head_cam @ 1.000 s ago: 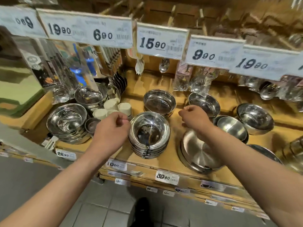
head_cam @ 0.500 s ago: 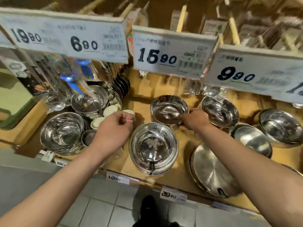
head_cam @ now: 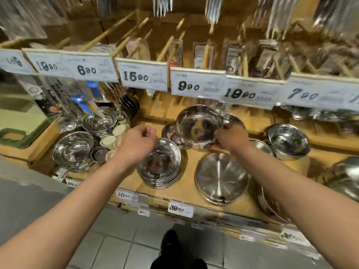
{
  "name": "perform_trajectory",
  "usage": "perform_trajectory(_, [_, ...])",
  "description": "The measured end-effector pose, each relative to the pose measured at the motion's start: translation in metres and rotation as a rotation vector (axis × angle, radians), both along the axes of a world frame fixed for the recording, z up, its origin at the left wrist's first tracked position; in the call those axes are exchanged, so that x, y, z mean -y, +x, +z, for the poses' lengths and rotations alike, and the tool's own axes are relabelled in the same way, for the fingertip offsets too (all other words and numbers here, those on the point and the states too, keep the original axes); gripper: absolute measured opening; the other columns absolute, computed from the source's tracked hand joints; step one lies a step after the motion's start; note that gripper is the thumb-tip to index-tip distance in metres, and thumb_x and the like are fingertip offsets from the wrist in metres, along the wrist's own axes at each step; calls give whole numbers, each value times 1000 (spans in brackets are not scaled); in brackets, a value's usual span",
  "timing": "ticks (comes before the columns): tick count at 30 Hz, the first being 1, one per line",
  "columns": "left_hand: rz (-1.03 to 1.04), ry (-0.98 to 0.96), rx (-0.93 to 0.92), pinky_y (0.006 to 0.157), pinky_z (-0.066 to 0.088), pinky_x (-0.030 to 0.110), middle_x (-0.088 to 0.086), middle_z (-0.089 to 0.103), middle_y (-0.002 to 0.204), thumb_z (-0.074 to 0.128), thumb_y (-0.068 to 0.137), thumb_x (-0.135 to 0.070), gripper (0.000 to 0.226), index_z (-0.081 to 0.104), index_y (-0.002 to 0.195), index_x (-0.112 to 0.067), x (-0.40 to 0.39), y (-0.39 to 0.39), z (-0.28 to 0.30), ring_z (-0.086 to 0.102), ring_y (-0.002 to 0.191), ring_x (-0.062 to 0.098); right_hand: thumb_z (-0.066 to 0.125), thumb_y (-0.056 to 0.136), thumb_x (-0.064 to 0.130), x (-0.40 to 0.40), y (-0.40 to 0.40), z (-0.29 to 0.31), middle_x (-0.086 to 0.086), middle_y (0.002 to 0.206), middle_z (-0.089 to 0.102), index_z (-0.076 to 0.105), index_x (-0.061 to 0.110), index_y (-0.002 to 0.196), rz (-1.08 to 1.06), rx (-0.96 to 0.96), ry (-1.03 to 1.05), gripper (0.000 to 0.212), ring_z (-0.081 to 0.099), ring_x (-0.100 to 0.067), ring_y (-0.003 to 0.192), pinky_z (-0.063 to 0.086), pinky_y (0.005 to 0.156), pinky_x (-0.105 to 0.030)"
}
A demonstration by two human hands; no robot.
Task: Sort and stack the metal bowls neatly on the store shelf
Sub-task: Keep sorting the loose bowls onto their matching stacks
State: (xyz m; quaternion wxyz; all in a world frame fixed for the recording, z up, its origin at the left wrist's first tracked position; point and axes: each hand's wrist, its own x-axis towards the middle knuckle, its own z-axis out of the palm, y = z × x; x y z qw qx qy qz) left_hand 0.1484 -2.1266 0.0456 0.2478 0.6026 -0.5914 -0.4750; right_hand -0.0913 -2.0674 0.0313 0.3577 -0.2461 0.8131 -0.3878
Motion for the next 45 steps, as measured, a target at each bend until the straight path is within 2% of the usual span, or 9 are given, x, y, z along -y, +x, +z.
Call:
perform_trajectory(8, [-63,242,-258,67,62,31,13,70,105,75,91,-32,37,64,110,-2,-69,-34,15,74,83,21,72,83,1,-83,10,31,-30,105,68,58,-1,98,24,267,-113,21,72,-42,81,58,58,-33])
perform_trajectory(13, [-25,210,-248,60,61,29,20,72,94,69,87,-3,20,60,103,4,-91,-51,18,73,65,19,66,88,7,-121,12,43,-13,94,54,44,23,96,33,322,-164,28,58,-21,69,63,58,-37])
perform_trajectory(20, [-186,333,-296,48,57,21,19,66,73,64,91,2,7,58,88,-2,-122,-64,20,69,57,21,72,89,19,-189,-11,40,-11,113,68,57,15,117,-103,441,-202,32,75,-21,84,64,72,-36])
perform_trajectory(24, [-280,342,-282,52,59,24,11,69,65,67,89,1,9,61,82,-1,-129,-81,18,71,59,22,74,90,14,-220,-16,30,-13,115,72,64,20,122,-192,487,-280,34,77,-23,86,62,66,-28])
perform_trajectory(27, [-405,348,-230,69,64,40,16,76,87,69,91,-7,9,64,96,-2,-133,-98,21,77,77,30,71,91,9,-234,-21,29,-12,107,77,71,20,114,-289,444,-290,25,76,-27,85,65,70,-32])
perform_trajectory(32, [-544,328,-236,77,63,29,16,67,121,65,97,-17,29,61,122,-3,-148,-132,14,73,99,25,69,92,5,-254,-46,24,-15,99,78,79,19,95,-357,399,-285,17,74,-21,73,62,60,-26])
perform_trajectory(34, [-519,329,-242,83,63,32,10,66,108,64,98,-19,5,63,97,-15,-160,-147,7,71,101,27,68,93,4,-259,-60,15,-17,99,78,76,15,101,-377,390,-257,16,73,-23,74,64,65,-29])
perform_trajectory(36, [-471,322,-250,89,61,39,5,68,90,64,99,-18,22,58,78,-23,-172,-159,-2,72,98,27,67,94,5,-262,-72,5,-14,99,78,75,15,101,-372,372,-240,15,73,-21,74,64,65,-28])
perform_trajectory(45, [-207,401,-161,84,63,45,11,74,94,62,99,-15,9,65,91,-14,-206,-215,-47,75,95,30,66,94,14,-262,-137,-36,-11,103,78,75,19,101,-201,224,-184,12,73,-22,85,62,83,-45])
